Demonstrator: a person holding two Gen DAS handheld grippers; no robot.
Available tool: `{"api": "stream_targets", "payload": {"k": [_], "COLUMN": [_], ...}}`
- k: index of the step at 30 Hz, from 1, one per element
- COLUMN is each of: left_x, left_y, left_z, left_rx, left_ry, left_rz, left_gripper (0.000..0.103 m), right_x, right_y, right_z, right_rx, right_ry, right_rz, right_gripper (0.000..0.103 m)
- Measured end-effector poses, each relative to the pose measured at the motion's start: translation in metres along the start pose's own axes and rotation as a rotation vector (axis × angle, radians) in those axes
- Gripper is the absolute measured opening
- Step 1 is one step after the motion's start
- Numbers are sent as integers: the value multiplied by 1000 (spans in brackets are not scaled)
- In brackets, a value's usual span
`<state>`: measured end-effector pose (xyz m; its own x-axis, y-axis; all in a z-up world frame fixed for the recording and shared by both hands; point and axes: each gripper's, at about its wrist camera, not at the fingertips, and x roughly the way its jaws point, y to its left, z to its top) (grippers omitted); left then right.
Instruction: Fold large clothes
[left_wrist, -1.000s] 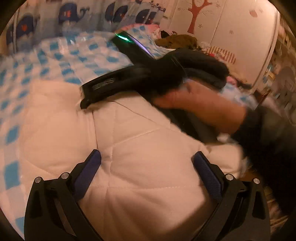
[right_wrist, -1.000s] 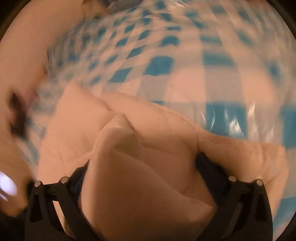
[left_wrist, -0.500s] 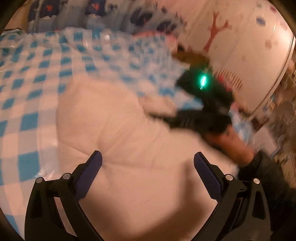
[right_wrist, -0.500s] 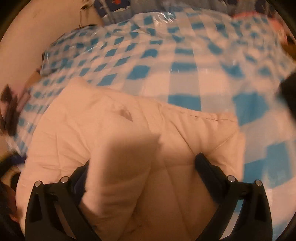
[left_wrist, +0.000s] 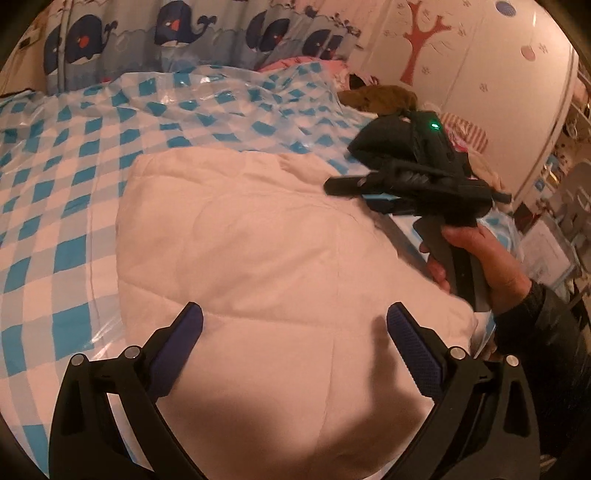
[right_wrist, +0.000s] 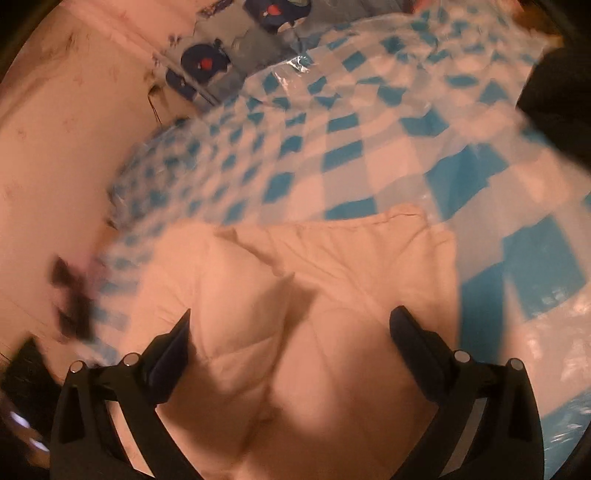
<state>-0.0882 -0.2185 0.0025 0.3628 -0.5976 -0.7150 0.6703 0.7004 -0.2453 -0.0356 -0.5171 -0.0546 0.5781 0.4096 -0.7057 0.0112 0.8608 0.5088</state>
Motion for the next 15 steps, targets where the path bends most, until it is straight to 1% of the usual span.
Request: {"api": "stream_targets", "payload": {"k": [1,3,4,6,7,8,9,10,11,12,13,14,15], "left_x": [8,15,16,14,12,9,3,-4,-13,-16,-18,-15,-10], "left_y": [0,-2,-4,-4,-4,-5,-6,-7,-8,-9,-9,-8,-8], "left_z": [-4,-7,-9,-9,-8,-7,-6,-5,-5,-5,-7,-9,-13], "left_rx": [5,13,22,25,28,28,24,20,16,12,3,-7,-6], "left_ry": [5,3,3,14,24,30,31,17,-7,-16,-19,-13,2], "left_rz": [9,33,46,46,48,56,65,63,54,50,45,40,45], "left_gripper": [95,96,96,96,95,95,95,95,95,95,95,95,95], "right_x": [10,17,18,10,0,-17,-36,-60,-71,-84,-90,-90,-79], "right_y": [-1,-2,-2,-2,0,6,16,35,48,68,86,93,97], "right_z": [-4,-4,-3,-1,-1,-2,-5,-13,-18,-29,-43,-53,-67], "right_rx": [-9,-33,-24,3,20,27,10,-48,-97,-178,-254,-294,-334], "right_ry": [22,27,35,50,39,-3,-55,-103,-116,-118,-101,-74,-10], "right_rz": [-17,-43,-40,-26,-21,-23,-5,41,68,95,76,38,-40], "right_gripper": [96,96,96,96,96,96,96,96,96,96,96,96,96]}}
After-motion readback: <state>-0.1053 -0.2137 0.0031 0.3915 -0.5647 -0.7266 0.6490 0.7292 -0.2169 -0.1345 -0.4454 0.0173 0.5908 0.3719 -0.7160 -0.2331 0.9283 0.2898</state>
